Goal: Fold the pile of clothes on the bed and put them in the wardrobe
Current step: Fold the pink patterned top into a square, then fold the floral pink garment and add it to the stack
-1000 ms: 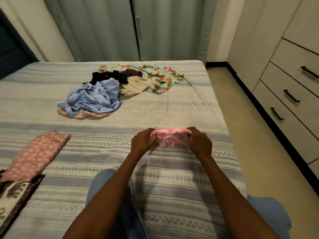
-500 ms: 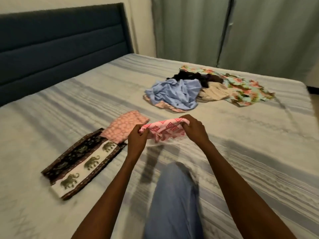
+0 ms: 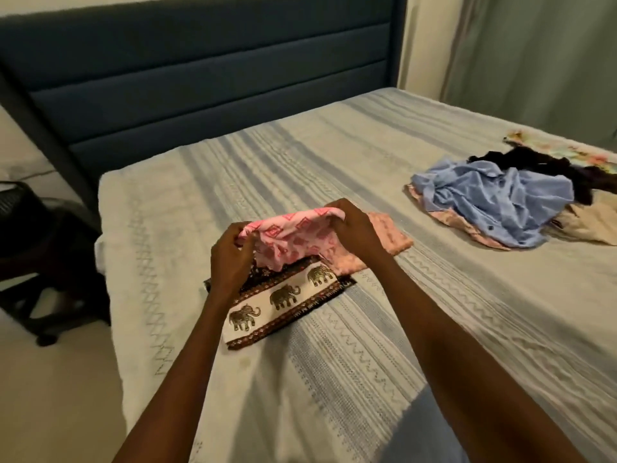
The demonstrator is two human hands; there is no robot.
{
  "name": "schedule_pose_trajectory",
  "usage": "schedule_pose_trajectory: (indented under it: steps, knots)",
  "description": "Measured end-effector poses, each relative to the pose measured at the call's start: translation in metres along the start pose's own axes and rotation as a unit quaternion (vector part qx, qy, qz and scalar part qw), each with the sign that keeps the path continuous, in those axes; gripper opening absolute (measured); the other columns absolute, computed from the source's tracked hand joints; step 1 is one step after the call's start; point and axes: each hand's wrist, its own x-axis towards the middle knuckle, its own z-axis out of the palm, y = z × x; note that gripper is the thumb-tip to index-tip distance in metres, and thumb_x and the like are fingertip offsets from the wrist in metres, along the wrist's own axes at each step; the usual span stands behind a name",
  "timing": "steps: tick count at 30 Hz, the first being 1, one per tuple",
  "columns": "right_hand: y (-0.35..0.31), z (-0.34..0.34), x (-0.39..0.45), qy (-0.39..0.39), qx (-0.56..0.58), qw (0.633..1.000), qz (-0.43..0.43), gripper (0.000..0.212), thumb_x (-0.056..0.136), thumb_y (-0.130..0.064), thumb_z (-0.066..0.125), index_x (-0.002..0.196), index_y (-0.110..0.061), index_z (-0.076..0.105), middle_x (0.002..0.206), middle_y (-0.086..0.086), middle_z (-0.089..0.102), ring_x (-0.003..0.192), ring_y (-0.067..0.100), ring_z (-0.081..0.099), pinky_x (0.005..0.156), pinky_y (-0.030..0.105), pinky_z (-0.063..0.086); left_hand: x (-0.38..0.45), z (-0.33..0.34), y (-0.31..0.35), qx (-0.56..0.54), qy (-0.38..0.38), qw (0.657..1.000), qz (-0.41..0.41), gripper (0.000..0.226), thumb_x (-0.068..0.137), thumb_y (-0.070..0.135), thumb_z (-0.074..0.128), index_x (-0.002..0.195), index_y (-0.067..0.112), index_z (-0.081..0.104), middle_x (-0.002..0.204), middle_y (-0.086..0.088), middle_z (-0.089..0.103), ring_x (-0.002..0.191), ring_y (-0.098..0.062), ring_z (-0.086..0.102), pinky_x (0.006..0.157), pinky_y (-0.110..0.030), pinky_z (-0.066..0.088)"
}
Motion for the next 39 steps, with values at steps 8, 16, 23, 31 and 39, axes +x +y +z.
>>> schedule_pose_trajectory:
  steps: [8, 16, 23, 31, 39]
  knots:
    - [0.057, 0.095, -0.004, -0.113, -0.145, 0.983, 0.007, 0.034, 0.093, -0.008, 0.052, 0.122, -0.024, 0.057, 0.121, 0.0, 0.063, 0.093, 0.021, 0.063, 0.077, 0.039, 0.054, -0.044, 0.017, -0.095, 0.079, -0.038, 0.996, -0.021, 0.032, 0.096, -0.002, 0.054, 0.125, 0.009, 0.06, 0.13, -0.006, 0.06, 0.114, -0.013, 0.054, 0.09, -0.008, 0.038]
    - [0.124, 0.116, -0.065, -0.267, -0.26, 0.928, 0.011, 0.057, 0.102, -0.028, 0.044, 0.156, -0.027, 0.027, 0.164, -0.002, 0.022, 0.15, 0.033, 0.018, 0.119, 0.051, 0.024, -0.114, 0.056, -0.128, 0.201, -0.087, 0.973, -0.066, 0.044, 0.076, 0.004, 0.063, 0.119, 0.014, 0.065, 0.135, -0.011, 0.059, 0.129, -0.044, 0.045, 0.109, -0.061, 0.034]
    - [0.124, 0.025, -0.061, -0.127, -0.138, 0.98, 0.069, 0.037, 0.101, -0.023, 0.054, 0.138, -0.018, 0.058, 0.136, 0.011, 0.06, 0.124, 0.028, 0.056, 0.098, 0.036, 0.044, -0.097, 0.104, -0.055, 0.11, -0.126, 0.986, 0.016, 0.033, 0.098, 0.026, 0.049, 0.127, 0.019, 0.061, 0.135, -0.005, 0.06, 0.131, -0.03, 0.049, 0.112, -0.047, 0.035]
    - [0.188, -0.149, -0.13, -0.005, -0.219, 0.953, 0.208, 0.035, 0.103, -0.039, 0.048, 0.134, -0.029, 0.061, 0.139, -0.008, 0.06, 0.127, 0.018, 0.056, 0.101, 0.03, 0.04, -0.106, 0.235, 0.053, 0.017, -0.284, 0.951, 0.124, 0.031, 0.1, 0.025, 0.052, 0.129, 0.019, 0.059, 0.122, -0.003, 0.068, 0.109, -0.023, 0.064, 0.09, -0.034, 0.051]
    - [0.259, -0.272, -0.197, 0.041, -0.287, 0.899, 0.33, 0.048, 0.103, -0.046, 0.045, 0.147, -0.027, 0.045, 0.148, 0.0, 0.051, 0.131, 0.024, 0.051, 0.102, 0.038, 0.042, -0.127, 0.368, 0.137, 0.159, -0.416, 0.838, 0.314, 0.05, 0.099, 0.031, 0.05, 0.145, 0.013, 0.045, 0.139, -0.009, 0.059, 0.124, -0.027, 0.056, 0.104, -0.038, 0.041]
